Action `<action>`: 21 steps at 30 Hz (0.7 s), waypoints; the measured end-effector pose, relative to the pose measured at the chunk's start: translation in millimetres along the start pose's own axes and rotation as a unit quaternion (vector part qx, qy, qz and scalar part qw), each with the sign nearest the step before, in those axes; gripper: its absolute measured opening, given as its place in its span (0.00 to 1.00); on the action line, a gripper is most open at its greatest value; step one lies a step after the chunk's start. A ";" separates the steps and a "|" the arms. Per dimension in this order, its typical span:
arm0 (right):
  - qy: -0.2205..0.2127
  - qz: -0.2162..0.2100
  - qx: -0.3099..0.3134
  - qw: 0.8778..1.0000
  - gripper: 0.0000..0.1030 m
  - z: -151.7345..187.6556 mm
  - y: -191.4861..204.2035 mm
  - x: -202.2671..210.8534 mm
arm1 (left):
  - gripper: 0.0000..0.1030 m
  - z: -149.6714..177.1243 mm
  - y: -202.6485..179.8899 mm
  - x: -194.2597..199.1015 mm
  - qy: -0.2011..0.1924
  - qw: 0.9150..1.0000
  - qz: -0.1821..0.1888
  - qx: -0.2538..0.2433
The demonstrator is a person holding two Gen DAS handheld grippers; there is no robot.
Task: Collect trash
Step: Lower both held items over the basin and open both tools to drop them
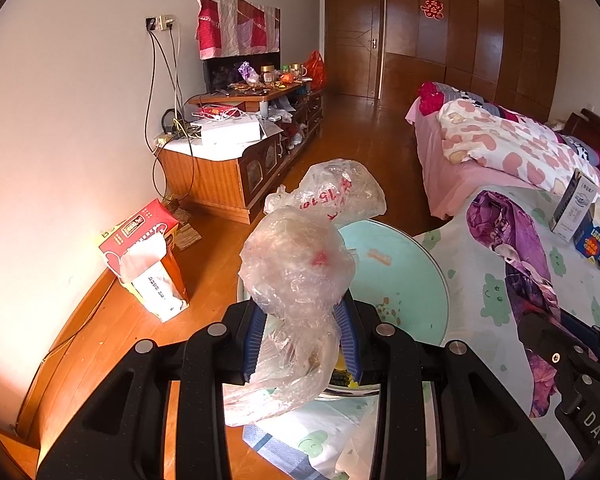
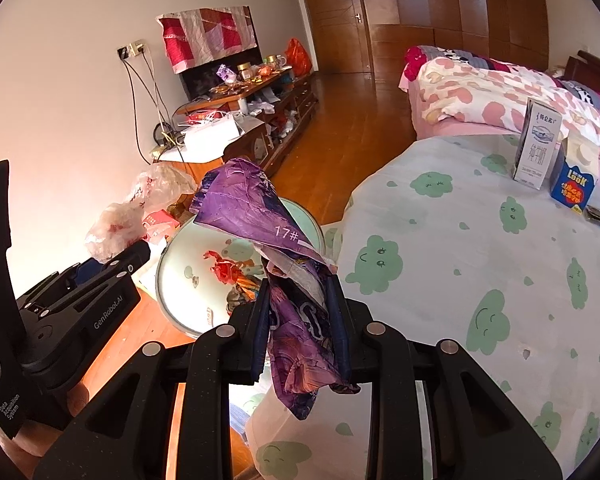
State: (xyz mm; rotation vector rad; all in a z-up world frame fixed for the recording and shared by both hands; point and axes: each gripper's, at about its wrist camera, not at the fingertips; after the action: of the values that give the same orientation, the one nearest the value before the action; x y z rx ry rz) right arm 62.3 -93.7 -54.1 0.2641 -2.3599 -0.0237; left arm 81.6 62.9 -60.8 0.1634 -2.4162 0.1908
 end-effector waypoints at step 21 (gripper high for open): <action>0.012 -0.020 0.003 1.000 0.27 -13.9 4.0 -39.6 | 0.32 -0.6 6.3 -32.7 0.021 1.000 -0.015 0.005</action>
State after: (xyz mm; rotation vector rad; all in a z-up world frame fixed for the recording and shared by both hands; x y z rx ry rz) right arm 98.8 -81.1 -71.0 0.3115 -2.3302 -0.0326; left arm 105.4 71.4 -82.4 0.1993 -2.3703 0.1914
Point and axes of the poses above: each gripper's, at about its wrist camera, not at the fingertips, and x roughly against the way its jaws point, y to its left, z to its underside, and after that the axes turned 8 degrees about x, right-handed
